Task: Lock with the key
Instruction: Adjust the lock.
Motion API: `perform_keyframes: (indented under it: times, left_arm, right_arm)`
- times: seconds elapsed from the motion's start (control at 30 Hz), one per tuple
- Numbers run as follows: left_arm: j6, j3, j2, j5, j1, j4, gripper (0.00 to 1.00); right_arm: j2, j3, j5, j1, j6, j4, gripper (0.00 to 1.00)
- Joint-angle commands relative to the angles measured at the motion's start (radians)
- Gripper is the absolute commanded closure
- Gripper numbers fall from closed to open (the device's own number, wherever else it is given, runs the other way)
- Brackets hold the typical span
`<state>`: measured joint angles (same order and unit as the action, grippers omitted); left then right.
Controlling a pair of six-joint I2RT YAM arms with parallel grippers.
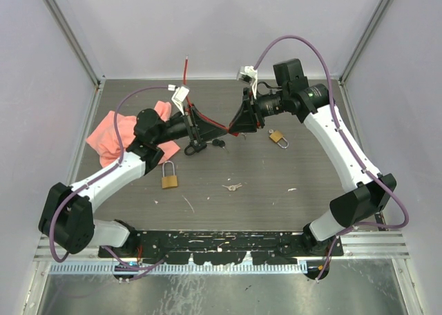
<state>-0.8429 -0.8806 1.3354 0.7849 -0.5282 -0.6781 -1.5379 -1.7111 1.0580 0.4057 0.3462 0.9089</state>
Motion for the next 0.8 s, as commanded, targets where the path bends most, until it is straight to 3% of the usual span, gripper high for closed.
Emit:
perform_keyframes:
  times: [0.0,0.1,0.2,0.33,0.43,0.57,0.7,0.77]
  left_arm:
    - [0.008,-0.053,0.0,0.028,-0.001,-0.049,0.76]
    - [-0.022,-0.048,0.009,0.032,-0.001,-0.099,0.77]
    - [-0.038,-0.045,0.01,0.03,0.0,-0.125,0.67]
    - [-0.057,-0.04,0.009,0.029,-0.001,-0.16,0.65]
    - [-0.082,-0.036,0.015,0.03,-0.002,-0.199,0.73]
    - [-0.096,-0.036,0.024,0.031,-0.001,-0.23,0.99]
    - [-0.125,-0.027,0.03,0.038,0.0,-0.267,1.0]
    - [-0.13,-0.017,0.023,0.028,0.002,-0.28,1.0]
  right_arm:
    - [0.015,-0.046,0.026,0.007,0.013,-0.018,0.99]
    - [0.013,-0.045,0.032,0.008,0.012,-0.015,0.99]
    - [0.013,-0.044,0.033,0.009,0.012,-0.012,0.99]
    - [0.015,-0.045,0.034,0.01,0.012,-0.011,0.99]
    - [0.015,-0.045,0.037,0.009,0.013,-0.012,0.99]
    - [0.013,-0.039,0.042,0.011,0.012,-0.01,0.99]
    - [0.013,-0.033,0.048,0.011,-0.003,-0.018,0.94]
    - [0.02,-0.031,0.051,0.011,-0.021,-0.036,0.8]
